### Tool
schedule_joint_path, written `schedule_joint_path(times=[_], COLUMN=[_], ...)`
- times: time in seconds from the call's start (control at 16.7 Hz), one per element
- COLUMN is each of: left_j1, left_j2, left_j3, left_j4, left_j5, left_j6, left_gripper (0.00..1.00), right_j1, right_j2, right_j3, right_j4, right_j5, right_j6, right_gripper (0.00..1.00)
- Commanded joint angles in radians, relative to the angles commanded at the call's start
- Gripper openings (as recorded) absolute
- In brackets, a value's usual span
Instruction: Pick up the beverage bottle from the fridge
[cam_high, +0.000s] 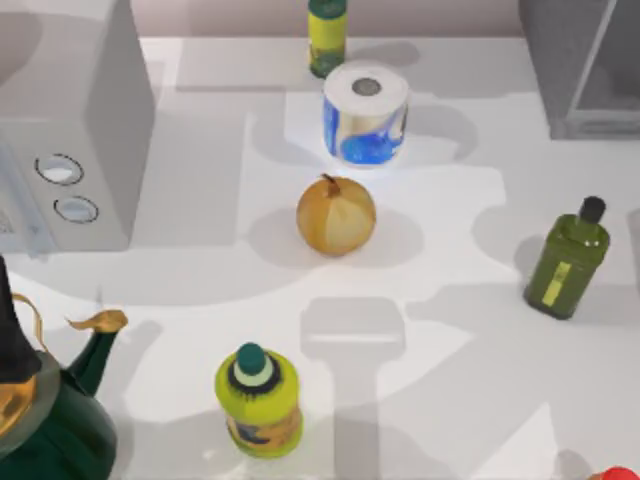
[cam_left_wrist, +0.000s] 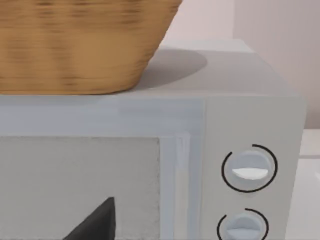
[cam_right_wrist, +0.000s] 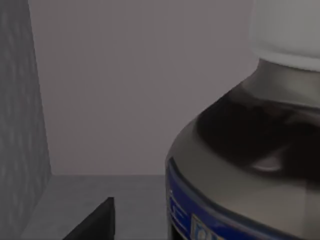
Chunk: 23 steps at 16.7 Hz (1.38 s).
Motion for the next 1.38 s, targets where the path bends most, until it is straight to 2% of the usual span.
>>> schedule_joint_path(times=[0.78,1.38], left_j1=[0.0,0.0], left_j2=[0.0,0.0], left_j3=[0.0,0.0], left_j4=[0.0,0.0], left_j5=[0.0,0.0], left_j6=[0.0,0.0], left_gripper=[1.0,1.0], right_j1=[0.0,-0.003], right_j2=[0.0,-0.004], right_j3=[0.0,0.0], right_j4=[0.0,-0.003], right_j5=[0.0,0.0], right_j6=[0.0,0.001], right_gripper=[0.02,0.0])
